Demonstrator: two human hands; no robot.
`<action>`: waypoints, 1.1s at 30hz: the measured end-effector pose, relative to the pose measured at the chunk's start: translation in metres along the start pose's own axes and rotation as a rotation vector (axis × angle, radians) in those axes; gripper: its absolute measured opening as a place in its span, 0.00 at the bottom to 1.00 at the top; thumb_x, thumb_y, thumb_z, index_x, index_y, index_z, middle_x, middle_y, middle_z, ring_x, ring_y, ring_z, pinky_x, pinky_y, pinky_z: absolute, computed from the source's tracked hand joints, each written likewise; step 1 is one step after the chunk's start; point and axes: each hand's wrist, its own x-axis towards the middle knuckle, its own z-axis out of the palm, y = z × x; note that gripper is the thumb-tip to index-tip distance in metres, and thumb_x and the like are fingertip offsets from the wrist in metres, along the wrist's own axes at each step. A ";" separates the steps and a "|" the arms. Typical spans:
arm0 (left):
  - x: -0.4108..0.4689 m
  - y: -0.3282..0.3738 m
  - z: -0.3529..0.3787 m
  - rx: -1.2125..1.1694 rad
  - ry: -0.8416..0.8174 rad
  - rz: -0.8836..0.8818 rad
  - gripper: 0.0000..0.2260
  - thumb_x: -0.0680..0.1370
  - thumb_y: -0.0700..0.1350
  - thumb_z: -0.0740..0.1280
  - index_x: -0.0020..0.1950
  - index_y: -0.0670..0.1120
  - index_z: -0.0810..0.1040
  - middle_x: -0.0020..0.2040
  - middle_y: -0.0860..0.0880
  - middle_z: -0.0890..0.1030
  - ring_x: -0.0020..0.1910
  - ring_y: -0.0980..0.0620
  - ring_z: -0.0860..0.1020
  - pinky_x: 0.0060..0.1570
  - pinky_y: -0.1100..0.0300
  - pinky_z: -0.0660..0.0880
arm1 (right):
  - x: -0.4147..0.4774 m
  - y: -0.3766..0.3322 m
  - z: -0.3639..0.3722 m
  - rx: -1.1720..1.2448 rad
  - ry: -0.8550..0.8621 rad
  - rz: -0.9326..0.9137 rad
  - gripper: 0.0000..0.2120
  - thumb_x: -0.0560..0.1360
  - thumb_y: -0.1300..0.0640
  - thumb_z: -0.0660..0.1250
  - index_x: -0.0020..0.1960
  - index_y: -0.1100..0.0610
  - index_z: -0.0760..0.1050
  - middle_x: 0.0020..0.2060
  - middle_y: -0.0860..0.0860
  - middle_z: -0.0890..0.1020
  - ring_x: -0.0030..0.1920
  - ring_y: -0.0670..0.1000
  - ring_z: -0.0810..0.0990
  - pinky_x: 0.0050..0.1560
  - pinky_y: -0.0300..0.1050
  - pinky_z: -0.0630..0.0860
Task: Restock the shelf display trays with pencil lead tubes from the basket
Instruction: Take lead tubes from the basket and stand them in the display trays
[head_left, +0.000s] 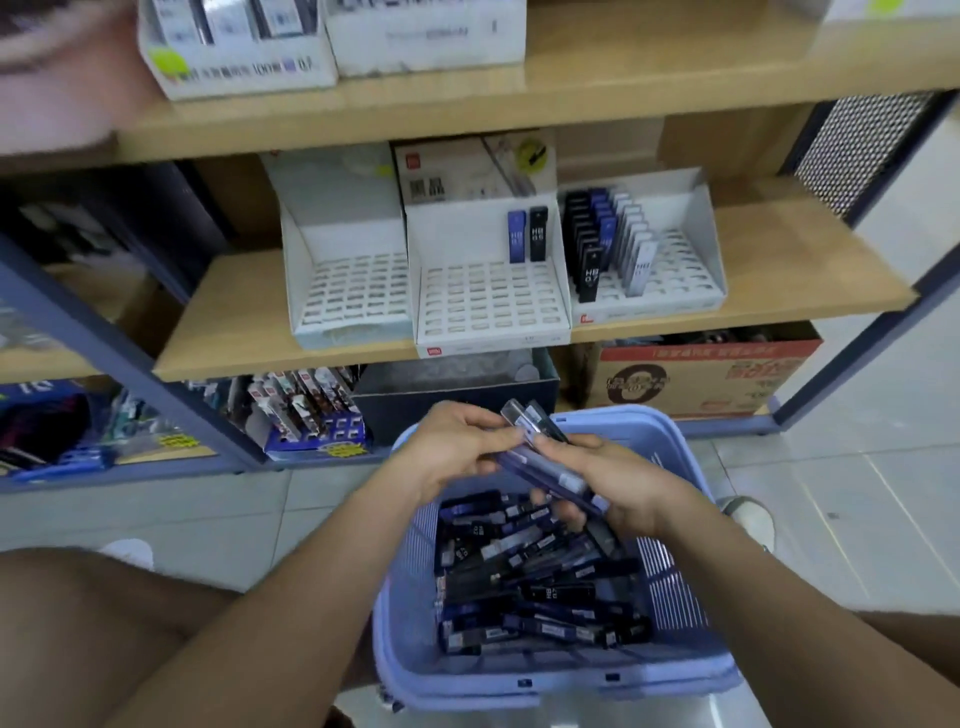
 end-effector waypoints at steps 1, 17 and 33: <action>-0.004 0.009 -0.006 -0.027 0.014 0.034 0.05 0.72 0.40 0.74 0.47 0.43 0.83 0.40 0.46 0.83 0.38 0.53 0.79 0.39 0.64 0.79 | -0.004 -0.008 0.002 0.019 -0.006 -0.019 0.17 0.77 0.46 0.65 0.54 0.60 0.78 0.34 0.59 0.81 0.24 0.51 0.71 0.23 0.39 0.68; -0.077 0.075 -0.035 0.597 0.057 0.450 0.11 0.68 0.43 0.77 0.48 0.53 0.84 0.40 0.55 0.84 0.42 0.58 0.81 0.48 0.65 0.77 | -0.050 -0.064 0.021 0.085 0.017 -0.228 0.20 0.67 0.43 0.70 0.48 0.57 0.73 0.32 0.53 0.74 0.22 0.46 0.66 0.21 0.35 0.62; -0.050 0.107 0.003 0.227 -0.022 0.523 0.28 0.72 0.35 0.73 0.66 0.58 0.70 0.32 0.44 0.78 0.32 0.49 0.80 0.39 0.55 0.81 | -0.065 -0.104 -0.014 -0.426 0.031 -0.186 0.11 0.73 0.62 0.74 0.45 0.56 0.71 0.26 0.48 0.72 0.23 0.47 0.69 0.25 0.40 0.67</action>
